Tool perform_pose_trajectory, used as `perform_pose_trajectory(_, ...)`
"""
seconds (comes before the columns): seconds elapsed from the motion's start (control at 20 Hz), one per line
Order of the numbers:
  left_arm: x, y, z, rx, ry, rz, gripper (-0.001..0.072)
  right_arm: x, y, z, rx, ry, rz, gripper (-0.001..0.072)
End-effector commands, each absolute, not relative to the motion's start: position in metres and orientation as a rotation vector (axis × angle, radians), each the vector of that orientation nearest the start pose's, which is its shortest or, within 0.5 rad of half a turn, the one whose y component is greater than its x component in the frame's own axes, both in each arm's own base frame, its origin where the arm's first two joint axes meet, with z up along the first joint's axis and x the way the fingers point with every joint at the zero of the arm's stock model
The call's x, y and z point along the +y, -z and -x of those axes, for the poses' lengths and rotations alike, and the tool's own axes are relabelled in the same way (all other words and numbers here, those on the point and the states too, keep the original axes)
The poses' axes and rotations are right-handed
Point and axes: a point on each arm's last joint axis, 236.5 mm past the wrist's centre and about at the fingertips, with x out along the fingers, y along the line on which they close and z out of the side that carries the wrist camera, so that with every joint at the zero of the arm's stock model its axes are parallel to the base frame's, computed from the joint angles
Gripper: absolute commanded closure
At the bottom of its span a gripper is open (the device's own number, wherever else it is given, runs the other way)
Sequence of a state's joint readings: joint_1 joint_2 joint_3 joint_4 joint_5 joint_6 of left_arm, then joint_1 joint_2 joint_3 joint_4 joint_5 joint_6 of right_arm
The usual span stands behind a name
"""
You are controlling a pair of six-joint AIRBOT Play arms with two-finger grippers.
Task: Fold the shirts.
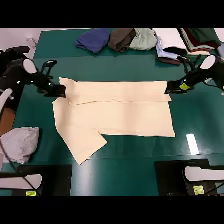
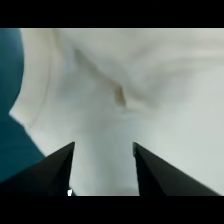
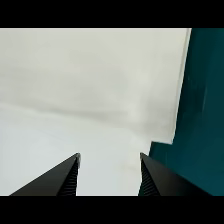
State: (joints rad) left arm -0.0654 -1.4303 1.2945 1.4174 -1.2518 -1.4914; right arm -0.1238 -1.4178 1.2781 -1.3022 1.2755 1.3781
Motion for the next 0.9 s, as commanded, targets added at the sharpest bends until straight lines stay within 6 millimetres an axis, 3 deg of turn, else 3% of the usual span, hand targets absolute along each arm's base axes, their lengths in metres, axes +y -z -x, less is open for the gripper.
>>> perform_pose_trajectory(0.0,-0.042,0.001,-0.322,1.44,0.114,0.029,0.0064,0.012,-0.02,-0.364,1.338,-0.183,-0.169,0.0273)
perform_pose_trajectory(0.2,-0.045,0.037,-0.23,1.496,0.043,0.165,0.0038,0.015,-0.036,-0.337,1.258,-0.173,-0.159,0.0273)
perform_pose_trajectory(0.35,-0.066,0.064,-0.192,1.523,0.067,0.298,0.0038,0.017,-0.048,-0.328,1.221,-0.172,-0.151,0.0273)
perform_pose_trajectory(0.45,-0.089,0.077,-0.186,1.525,0.11,0.418,0.0037,0.017,-0.057,-0.326,1.192,-0.171,-0.144,0.0273)
perform_pose_trajectory(0.55,-0.105,0.081,-0.197,1.461,0.145,0.512,0.0043,0.017,-0.065,-0.324,1.171,-0.171,-0.139,0.0273)
perform_pose_trajectory(0.7,-0.114,0.076,-0.215,1.378,0.16,0.582,0.0044,0.018,-0.074,-0.32,1.147,-0.172,-0.133,0.0273)
perform_pose_trajectory(0.85,-0.123,0.076,-0.219,1.35,0.179,0.573,0.005,0.014,-0.072,-0.307,1.19,-0.167,-0.144,0.0273)
